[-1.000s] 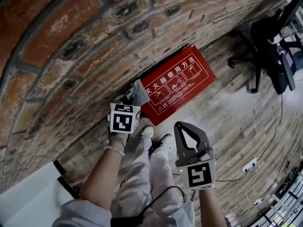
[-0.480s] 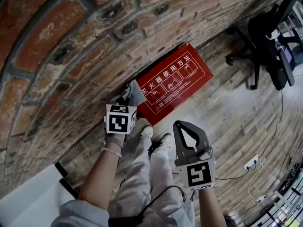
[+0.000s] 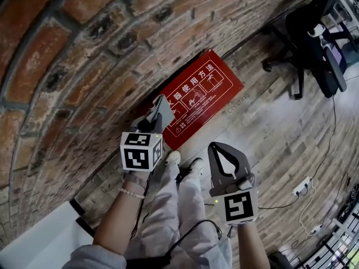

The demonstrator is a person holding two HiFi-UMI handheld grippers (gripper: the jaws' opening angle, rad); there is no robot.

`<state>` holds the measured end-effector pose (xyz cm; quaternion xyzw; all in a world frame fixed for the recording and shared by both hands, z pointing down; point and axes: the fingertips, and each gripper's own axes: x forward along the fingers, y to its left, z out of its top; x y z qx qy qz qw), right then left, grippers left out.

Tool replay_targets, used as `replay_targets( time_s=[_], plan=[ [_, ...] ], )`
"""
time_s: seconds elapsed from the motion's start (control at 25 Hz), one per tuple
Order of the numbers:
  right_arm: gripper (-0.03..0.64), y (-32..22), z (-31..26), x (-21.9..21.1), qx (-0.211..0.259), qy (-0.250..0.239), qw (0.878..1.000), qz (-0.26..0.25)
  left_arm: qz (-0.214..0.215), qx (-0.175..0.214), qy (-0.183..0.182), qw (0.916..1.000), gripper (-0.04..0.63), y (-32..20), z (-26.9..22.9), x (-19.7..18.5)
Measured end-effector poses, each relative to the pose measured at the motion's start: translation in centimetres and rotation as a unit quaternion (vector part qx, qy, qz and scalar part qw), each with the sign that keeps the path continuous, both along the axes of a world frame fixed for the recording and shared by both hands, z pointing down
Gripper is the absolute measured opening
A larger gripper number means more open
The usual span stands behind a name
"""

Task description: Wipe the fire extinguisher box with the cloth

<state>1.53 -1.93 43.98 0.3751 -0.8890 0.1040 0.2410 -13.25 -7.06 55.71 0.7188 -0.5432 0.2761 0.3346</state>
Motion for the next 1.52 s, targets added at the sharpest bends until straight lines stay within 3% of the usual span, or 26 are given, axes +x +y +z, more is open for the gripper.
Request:
replay_targets(
  time_s=[0.84,1.08,1.52],
  plan=[
    [0.006,-1.9,1.5,8.5,-0.006,0.006,0.998,0.067,0.077,0.018,0.082,0.9935,0.012,-7.7,0.1,16.6],
    [0.006,-2.3,2.2,9.9,-0.014,0.007,0.997,0.078,0.112,0.015,0.085,0.9899,0.012,-9.9,1.2,20.1],
    [0.006,-3.2,3.0,11.4,-0.016,0.001,0.995,0.097,0.125,-0.003,0.094,0.9876,0.012,-12.5,3.6,24.0]
  ],
)
